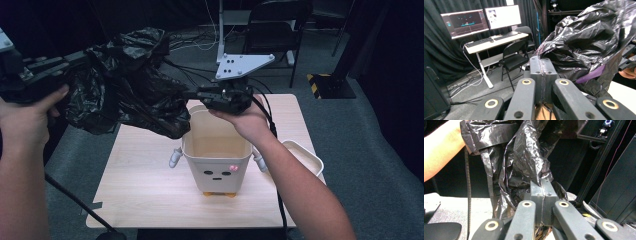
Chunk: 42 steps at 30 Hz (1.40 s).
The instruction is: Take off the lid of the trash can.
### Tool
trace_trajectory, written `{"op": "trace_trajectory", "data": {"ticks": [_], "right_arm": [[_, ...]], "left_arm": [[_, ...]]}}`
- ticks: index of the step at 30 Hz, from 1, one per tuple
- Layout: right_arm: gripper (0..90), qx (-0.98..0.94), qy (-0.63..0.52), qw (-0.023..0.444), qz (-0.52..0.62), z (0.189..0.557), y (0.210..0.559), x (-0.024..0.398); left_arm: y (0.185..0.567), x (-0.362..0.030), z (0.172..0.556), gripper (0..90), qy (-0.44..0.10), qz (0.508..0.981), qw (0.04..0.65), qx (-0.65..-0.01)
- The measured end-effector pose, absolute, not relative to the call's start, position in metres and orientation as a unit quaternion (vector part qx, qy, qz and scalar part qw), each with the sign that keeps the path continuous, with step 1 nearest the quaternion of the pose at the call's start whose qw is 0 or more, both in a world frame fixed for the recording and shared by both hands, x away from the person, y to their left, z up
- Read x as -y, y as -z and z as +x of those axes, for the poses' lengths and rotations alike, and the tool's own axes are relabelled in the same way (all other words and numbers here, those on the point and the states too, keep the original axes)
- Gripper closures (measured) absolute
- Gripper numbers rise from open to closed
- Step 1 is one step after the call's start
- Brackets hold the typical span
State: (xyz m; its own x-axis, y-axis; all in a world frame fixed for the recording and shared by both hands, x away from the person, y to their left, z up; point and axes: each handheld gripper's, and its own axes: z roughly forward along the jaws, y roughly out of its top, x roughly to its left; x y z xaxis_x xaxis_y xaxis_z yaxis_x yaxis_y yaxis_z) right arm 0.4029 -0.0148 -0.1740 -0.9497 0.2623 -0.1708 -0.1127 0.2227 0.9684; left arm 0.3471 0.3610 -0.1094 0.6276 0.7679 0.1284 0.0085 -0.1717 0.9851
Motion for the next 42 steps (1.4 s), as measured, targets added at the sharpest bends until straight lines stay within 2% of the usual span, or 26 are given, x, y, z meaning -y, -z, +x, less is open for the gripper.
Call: {"op": "trace_trajectory", "data": {"ticks": [6, 12, 25, 29, 35, 42], "right_arm": [[90.0, -0.768, -0.62, 0.151, 0.049, 0.405, 0.173, 0.012], [90.0, -0.778, -0.609, 0.149, 0.051, 0.405, 0.179, 0.006], [89.7, -0.787, -0.598, 0.137, 0.069, 0.413, 0.193, 0.012], [80.9, -0.789, -0.596, 0.13, 0.074, 0.414, 0.195, 0.013], [79.3, -0.789, -0.594, 0.134, 0.077, 0.412, 0.198, 0.019], [76.9, -0.793, -0.584, 0.147, 0.087, 0.407, 0.204, 0.031]], "left_arm": [[0.103, -0.369, 0.341, 89.8, -0.334, 0.676, 0.592, -0.284], [0.115, -0.363, 0.348, 89.8, -0.323, 0.7, 0.569, -0.286], [0.122, -0.359, 0.36, 89.8, -0.305, 0.701, 0.576, -0.288], [0.121, -0.356, 0.36, 89.8, -0.305, 0.703, 0.576, -0.286], [0.126, -0.355, 0.365, 89.8, -0.299, 0.707, 0.572, -0.289], [0.15, -0.363, 0.381, 89.8, -0.283, 0.709, 0.563, -0.316]]}}
